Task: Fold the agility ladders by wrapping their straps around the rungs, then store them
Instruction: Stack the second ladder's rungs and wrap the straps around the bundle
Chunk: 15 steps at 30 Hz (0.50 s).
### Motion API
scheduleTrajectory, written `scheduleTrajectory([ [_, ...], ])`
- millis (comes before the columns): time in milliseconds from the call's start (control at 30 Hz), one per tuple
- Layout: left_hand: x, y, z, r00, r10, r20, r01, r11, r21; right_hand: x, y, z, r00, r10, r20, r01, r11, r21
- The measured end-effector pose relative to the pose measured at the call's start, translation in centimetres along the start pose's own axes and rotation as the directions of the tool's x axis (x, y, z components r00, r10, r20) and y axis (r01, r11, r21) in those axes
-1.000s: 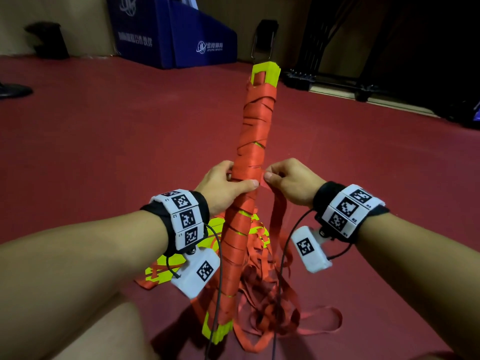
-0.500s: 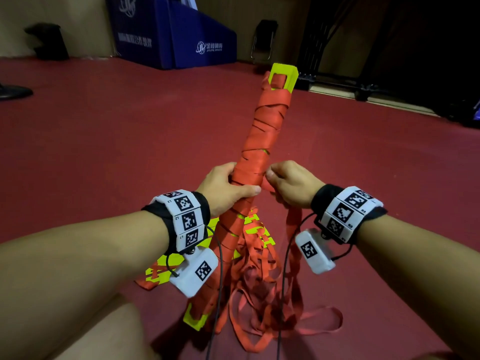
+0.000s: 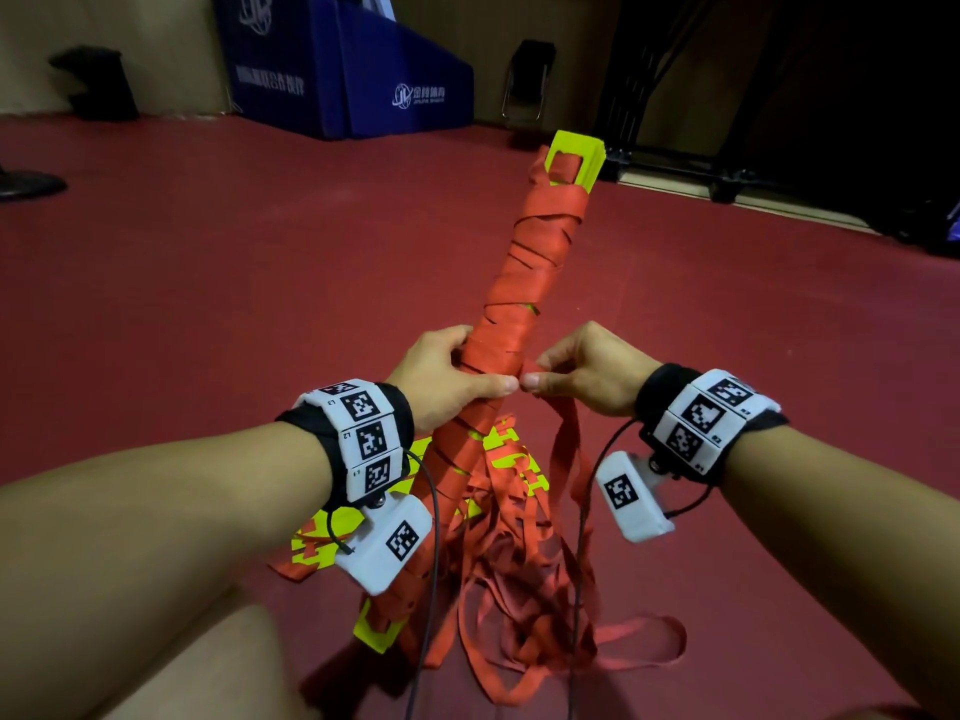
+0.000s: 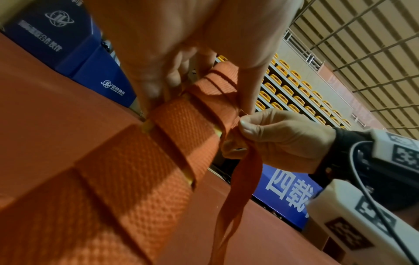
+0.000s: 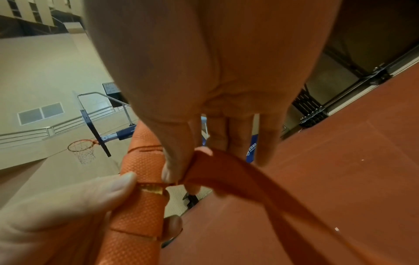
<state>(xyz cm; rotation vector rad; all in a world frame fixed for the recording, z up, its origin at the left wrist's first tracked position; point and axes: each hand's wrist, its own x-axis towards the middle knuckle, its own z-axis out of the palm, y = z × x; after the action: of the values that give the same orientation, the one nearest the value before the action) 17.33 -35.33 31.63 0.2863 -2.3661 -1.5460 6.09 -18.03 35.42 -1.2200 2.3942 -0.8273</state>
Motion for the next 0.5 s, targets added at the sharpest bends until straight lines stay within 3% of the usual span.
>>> scheduleTrajectory([
  [167, 0.0, -0.1, -0.1, 0.999, 0.026, -0.035, -0.025, 0.999, 0.033, -0.3, -0.8, 0.4, 1.000, -0.012, 0.022, 0.011, 0.999, 0.051],
  [300, 0.0, -0.1, -0.1, 0.998, 0.047, -0.041, -0.043, 0.996, 0.083, -0.1, -1.7, 1.3, 0.998, -0.020, -0.059, 0.022, 0.999, 0.024],
  [400, -0.1, 0.0, 0.0, 0.997, 0.064, -0.032, -0.061, 0.994, 0.087, 0.1, -2.0, 1.6, 0.995, 0.048, -0.085, -0.039, 0.994, 0.104],
  [500, 0.1, -0.3, -0.1, 0.999, 0.019, -0.037, -0.019, 1.000, 0.005, -0.1, -2.4, 2.0, 0.995, 0.096, -0.032, -0.089, 0.982, 0.165],
])
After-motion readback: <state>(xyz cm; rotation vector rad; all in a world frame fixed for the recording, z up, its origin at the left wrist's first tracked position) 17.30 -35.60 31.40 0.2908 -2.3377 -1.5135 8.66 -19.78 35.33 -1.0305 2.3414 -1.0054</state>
